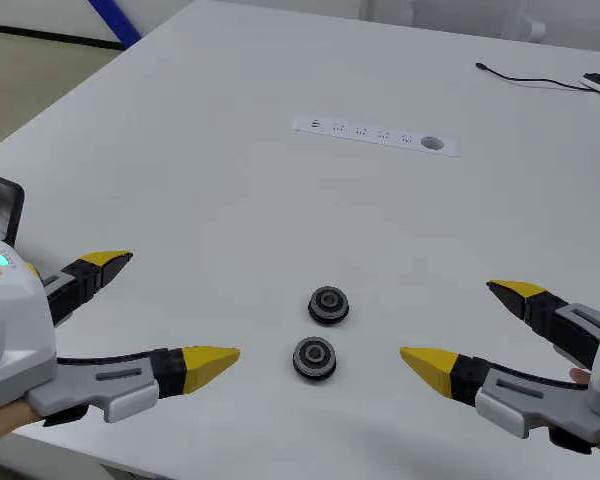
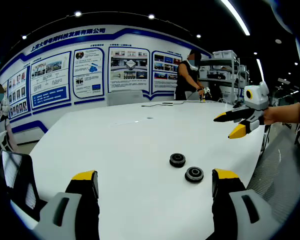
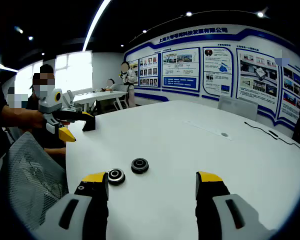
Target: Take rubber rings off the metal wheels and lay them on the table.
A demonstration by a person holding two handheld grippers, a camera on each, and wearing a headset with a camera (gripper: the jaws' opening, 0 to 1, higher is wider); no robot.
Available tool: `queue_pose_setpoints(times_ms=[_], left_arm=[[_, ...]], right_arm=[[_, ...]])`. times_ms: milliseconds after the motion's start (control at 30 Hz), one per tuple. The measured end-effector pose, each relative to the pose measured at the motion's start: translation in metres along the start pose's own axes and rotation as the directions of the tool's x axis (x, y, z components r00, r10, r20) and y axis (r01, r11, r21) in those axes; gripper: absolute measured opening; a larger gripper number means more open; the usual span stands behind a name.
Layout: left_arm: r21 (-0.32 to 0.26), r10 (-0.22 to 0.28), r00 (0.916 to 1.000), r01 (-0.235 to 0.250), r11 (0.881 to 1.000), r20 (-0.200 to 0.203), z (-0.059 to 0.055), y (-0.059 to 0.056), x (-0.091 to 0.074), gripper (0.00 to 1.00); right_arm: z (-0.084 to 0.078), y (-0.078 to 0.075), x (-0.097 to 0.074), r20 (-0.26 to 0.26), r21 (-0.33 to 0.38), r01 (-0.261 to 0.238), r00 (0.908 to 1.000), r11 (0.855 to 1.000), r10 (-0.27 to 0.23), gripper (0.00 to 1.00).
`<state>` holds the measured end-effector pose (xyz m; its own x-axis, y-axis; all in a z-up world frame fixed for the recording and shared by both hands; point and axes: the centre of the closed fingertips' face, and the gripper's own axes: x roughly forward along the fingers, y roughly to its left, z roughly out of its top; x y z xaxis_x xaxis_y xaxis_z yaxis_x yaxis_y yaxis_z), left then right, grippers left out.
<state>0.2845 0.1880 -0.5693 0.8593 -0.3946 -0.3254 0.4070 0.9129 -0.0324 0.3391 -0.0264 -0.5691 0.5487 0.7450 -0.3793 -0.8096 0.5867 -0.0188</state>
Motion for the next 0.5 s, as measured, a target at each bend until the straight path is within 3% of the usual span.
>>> queue_pose_setpoints(times_ms=[500], left_arm=[[0.006, 0.014, 0.9999, -0.014, 1.0, 0.007, 0.0043, 0.0026, -0.0002, 0.96]], right_arm=[[-0.006, -0.0026, -0.0022, -0.002, 0.025, 0.011, 0.9999, 1.0, -0.011, 0.71]])
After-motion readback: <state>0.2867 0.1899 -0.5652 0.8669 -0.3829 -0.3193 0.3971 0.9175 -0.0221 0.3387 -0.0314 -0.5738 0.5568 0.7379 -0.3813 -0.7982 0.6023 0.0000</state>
